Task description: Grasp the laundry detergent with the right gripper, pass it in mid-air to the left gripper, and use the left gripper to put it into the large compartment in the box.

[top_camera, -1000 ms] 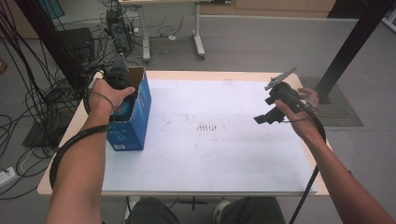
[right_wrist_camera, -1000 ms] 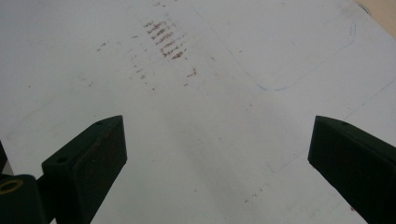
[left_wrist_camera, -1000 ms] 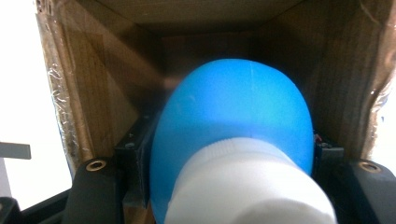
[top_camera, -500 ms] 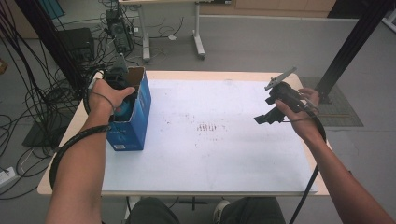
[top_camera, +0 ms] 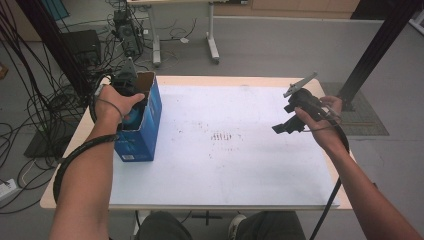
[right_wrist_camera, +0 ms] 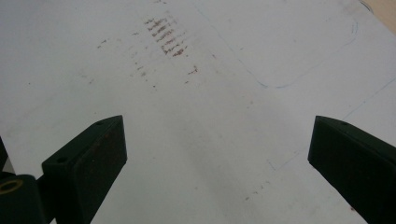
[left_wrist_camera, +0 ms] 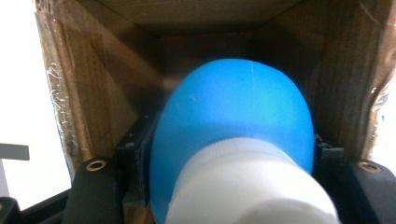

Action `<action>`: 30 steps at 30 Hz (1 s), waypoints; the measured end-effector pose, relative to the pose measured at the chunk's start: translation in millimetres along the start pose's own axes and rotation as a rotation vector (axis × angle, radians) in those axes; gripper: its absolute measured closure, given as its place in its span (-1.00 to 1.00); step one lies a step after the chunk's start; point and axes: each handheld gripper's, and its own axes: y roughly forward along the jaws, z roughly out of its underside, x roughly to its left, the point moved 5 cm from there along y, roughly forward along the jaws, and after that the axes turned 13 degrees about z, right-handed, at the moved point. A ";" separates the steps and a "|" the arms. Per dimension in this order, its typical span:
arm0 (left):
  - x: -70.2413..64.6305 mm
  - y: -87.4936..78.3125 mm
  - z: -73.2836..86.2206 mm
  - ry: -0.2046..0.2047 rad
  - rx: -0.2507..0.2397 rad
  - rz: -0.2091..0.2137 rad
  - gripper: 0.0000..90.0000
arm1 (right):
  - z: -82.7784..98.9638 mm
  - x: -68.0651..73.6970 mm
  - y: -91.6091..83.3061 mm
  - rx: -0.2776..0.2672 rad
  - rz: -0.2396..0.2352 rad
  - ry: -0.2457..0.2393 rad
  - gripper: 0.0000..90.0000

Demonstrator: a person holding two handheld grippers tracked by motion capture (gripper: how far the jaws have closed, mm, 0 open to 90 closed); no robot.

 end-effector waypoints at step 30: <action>0.2 0.1 0.2 0.001 0.000 0.000 -0.22 | -0.9 1.7 -0.4 0.006 -0.009 -0.011 -0.91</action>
